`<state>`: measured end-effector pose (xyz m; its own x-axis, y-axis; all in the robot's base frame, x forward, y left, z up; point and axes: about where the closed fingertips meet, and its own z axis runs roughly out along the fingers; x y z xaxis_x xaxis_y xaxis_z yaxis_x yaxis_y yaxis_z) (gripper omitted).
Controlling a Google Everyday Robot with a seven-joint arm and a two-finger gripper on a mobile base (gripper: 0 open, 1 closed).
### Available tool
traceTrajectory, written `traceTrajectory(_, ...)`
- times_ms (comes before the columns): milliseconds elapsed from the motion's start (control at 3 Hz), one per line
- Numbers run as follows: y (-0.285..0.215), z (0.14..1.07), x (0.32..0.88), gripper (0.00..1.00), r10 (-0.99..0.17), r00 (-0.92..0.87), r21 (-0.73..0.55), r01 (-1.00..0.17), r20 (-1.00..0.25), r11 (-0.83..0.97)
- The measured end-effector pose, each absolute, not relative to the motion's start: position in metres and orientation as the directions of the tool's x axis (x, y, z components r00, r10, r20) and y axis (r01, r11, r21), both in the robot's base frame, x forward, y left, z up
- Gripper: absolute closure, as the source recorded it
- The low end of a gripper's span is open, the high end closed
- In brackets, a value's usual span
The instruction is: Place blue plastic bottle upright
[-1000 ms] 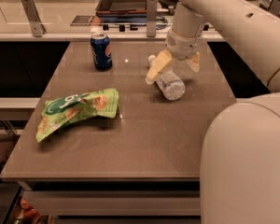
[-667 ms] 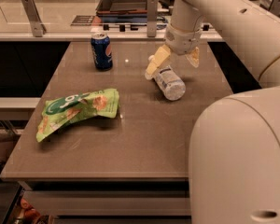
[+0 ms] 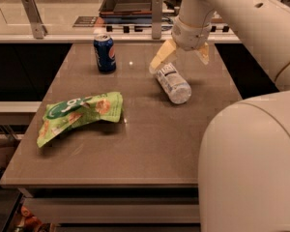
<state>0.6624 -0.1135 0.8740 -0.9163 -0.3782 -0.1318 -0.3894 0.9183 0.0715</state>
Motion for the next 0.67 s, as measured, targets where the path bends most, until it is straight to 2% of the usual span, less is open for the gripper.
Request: traceTrajectory(667, -0.1068, 0.8702, 0.6612, 0.0, -0.324, -0.934, 0.069, -0.337, -0.152, 0.939)
